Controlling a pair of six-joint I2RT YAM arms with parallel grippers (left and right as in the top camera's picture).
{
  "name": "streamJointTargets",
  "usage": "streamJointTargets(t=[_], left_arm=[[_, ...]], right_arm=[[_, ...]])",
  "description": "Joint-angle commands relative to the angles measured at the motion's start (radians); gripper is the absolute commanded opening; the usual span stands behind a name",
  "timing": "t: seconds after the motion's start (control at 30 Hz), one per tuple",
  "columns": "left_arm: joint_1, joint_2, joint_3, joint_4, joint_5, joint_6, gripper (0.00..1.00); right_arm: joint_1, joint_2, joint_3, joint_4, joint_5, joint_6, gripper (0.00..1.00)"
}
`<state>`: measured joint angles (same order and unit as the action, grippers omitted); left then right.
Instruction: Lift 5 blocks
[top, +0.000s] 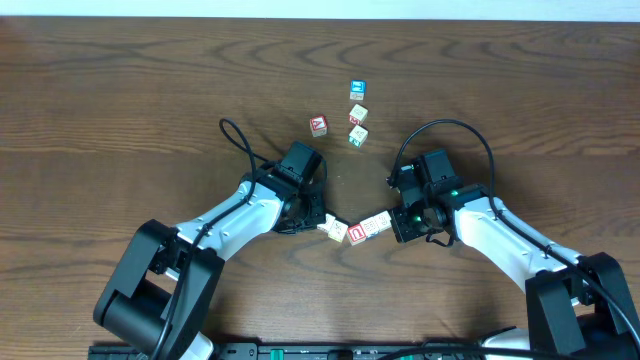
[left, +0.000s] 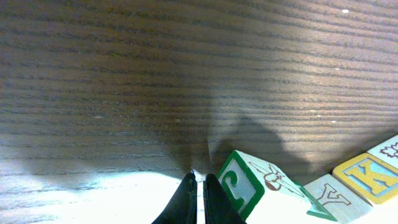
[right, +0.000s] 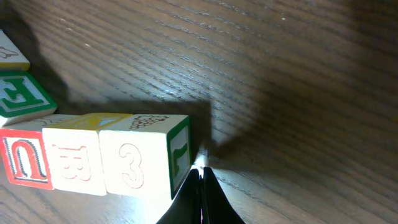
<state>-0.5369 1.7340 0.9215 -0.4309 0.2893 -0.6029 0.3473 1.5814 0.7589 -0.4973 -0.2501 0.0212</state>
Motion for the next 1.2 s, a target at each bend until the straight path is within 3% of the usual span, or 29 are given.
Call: streamJointTargets(t=[0.0,1.17], left_arm=[[0.0,0.015,-0.007,-0.006,0.018,-0.005,0.08],[-0.062,0.015,-0.007,-0.002,-0.022,-0.019,0.07]], right_arm=[[-0.006,0.006,0.013,-0.001,-0.031,-0.019,0.01],[-0.006,0.006,0.013,-0.022,0.014,0.016,0.01]])
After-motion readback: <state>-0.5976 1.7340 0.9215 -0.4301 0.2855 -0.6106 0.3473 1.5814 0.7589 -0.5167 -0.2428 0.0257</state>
